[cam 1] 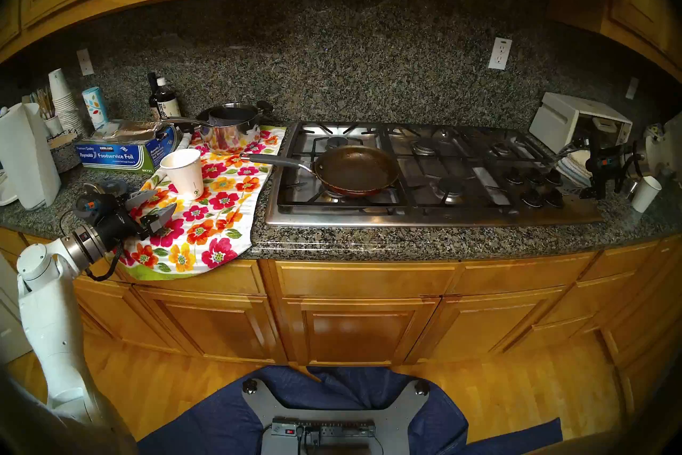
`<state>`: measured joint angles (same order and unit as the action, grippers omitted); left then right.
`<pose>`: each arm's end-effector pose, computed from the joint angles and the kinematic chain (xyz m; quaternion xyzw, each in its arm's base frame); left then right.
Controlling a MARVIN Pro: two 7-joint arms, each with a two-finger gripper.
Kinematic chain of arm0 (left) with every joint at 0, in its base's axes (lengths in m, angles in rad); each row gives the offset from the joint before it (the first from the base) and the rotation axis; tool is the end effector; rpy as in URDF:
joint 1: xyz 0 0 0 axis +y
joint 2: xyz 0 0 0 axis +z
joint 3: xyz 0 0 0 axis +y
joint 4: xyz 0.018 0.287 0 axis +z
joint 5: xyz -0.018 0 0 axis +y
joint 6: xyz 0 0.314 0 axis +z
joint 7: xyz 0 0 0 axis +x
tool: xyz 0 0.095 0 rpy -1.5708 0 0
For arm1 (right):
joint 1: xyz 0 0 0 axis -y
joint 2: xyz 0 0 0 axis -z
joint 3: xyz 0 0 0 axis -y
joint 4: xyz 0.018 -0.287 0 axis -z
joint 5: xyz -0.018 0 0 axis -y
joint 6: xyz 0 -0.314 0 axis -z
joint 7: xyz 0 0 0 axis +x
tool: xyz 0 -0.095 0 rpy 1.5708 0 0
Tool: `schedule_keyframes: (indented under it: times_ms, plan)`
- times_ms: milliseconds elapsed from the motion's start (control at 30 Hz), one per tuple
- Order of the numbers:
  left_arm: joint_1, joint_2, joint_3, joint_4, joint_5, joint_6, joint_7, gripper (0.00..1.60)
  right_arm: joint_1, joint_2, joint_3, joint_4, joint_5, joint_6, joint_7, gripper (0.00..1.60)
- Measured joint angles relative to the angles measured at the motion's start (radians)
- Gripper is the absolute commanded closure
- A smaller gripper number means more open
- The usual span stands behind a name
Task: Pick up the water cup, pour water into the pot, turn on the stove
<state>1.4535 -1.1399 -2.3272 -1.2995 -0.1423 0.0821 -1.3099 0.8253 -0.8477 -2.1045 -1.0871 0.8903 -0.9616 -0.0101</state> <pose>0.3419 0.3137 -0.2405 0.7038 -0.1997 0.6648 0.1510 0.4107 -0.3827 -0.0556 0.5791 0.7073 0.3486 0.2067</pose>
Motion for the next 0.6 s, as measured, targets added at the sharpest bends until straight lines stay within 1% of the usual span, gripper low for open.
schedule_keyframes:
  times_ms: [167,267,600]
  plan:
    - [-0.020,0.004,0.013,0.013,0.003,-0.011,0.006,0.00,0.000,0.000,0.000,0.000,0.000,0.000,0.000,0.00]
    - [-0.038,0.006,0.033,0.023,0.003,-0.020,0.015,0.00,0.000,0.000,0.000,0.000,0.000,0.000,0.001,0.00]
    - [-0.064,0.012,0.069,0.047,0.005,-0.041,0.030,0.00,0.000,0.000,0.000,0.000,0.000,0.000,0.001,0.00]
